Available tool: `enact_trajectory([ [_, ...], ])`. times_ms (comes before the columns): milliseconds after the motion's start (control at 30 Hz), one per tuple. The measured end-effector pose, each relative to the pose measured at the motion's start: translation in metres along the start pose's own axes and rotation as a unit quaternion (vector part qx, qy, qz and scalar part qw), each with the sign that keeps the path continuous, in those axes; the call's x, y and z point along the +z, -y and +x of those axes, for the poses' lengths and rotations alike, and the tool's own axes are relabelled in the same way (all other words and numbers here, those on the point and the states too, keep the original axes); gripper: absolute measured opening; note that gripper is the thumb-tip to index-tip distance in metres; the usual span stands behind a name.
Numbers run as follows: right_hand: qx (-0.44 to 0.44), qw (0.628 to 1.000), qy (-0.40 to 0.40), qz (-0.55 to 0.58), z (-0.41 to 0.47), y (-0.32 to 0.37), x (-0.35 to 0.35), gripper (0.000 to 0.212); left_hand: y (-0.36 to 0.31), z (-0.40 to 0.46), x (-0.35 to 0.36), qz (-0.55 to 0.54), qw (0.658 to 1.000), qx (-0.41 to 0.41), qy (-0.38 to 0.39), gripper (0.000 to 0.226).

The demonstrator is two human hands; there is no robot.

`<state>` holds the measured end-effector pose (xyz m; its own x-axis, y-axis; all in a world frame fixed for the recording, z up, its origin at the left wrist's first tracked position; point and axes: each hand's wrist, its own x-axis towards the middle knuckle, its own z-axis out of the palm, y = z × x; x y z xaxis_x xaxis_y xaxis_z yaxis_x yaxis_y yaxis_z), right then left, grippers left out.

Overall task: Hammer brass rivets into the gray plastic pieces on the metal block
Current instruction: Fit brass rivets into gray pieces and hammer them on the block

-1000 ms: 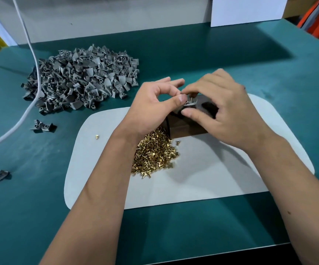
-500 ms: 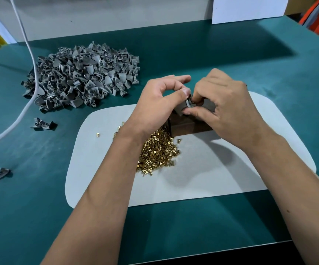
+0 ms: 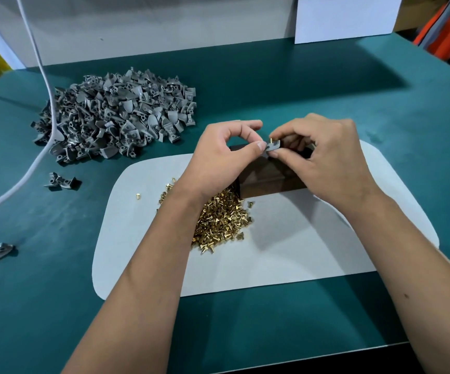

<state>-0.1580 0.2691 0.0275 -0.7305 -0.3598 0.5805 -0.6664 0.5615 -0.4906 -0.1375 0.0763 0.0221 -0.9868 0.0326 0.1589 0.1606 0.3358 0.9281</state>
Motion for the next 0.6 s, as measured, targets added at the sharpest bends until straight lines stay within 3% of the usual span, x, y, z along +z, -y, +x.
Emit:
enact_trajectory([
  [167, 0.018, 1.000, -0.019, -0.005, 0.000, -0.003, -0.003, 0.018, 0.003, 0.001, -0.001, 0.038, 0.999, 0.016, -0.009, 0.006],
  [233, 0.080, 0.993, -0.055, -0.068, 0.002, -0.012, -0.011, 0.020, 0.005, 0.001, -0.001, 0.092, 0.995, 0.025, -0.013, 0.006],
  [300, 0.202, 0.959, -0.049, -0.192, 0.003, -0.030, -0.020, 0.015, 0.006, 0.000, -0.001, 0.116, 0.993, 0.033, -0.015, 0.008],
  [400, 0.344, 0.892, 0.085, -0.282, -0.002, -0.042, -0.024, 0.037, 0.005, -0.001, -0.001, 0.115, 0.992, 0.041, -0.016, 0.011],
  [600, 0.317, 0.883, 0.112, -0.328, 0.001, -0.040, -0.016, 0.021, 0.008, 0.000, 0.001, 0.103, 0.994, 0.038, -0.019, 0.014],
])
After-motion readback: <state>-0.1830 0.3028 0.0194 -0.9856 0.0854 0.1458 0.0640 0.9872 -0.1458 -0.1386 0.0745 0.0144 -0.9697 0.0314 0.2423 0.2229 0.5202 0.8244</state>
